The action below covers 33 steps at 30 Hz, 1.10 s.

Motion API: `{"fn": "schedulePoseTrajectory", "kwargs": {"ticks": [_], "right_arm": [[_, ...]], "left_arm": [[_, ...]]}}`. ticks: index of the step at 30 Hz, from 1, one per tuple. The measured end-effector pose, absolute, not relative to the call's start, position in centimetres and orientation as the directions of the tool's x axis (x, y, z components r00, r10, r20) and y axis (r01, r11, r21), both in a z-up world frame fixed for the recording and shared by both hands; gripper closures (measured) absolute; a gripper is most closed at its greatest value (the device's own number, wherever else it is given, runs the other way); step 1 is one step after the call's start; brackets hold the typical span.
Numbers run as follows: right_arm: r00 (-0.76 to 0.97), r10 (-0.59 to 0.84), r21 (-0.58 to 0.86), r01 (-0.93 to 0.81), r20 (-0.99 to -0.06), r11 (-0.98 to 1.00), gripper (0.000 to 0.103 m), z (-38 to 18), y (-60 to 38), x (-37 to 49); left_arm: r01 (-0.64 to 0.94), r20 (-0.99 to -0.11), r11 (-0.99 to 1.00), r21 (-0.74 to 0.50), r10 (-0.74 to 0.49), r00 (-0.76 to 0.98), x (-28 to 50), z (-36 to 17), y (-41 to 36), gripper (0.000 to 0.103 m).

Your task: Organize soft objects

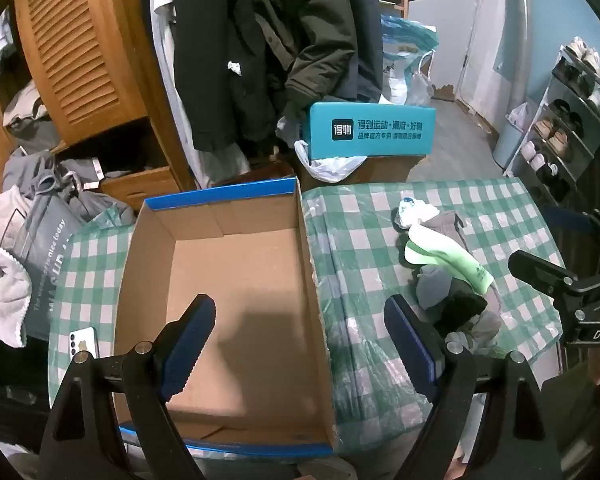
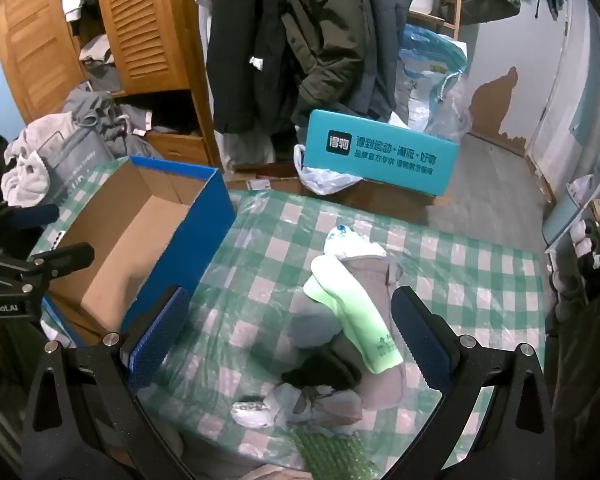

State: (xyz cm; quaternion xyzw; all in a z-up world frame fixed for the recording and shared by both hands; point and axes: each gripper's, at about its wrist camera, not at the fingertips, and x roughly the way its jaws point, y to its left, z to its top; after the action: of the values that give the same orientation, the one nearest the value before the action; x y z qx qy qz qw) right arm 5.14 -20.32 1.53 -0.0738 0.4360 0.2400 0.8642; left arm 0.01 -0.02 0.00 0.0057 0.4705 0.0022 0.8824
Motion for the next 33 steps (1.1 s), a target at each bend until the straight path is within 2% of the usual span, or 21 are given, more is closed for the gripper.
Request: {"fn": "schedulePoseTrajectory", "kwargs": {"ticks": [33], "right_arm": [[0.506,0.349,0.080,-0.478,-0.789,0.875,0.002,1.63,-20.89,5.14]], "left_arm": [[0.005,-0.823,0.999,0.043,0.032,0.568,-0.06,-0.19,-0.78,0.015]]}}
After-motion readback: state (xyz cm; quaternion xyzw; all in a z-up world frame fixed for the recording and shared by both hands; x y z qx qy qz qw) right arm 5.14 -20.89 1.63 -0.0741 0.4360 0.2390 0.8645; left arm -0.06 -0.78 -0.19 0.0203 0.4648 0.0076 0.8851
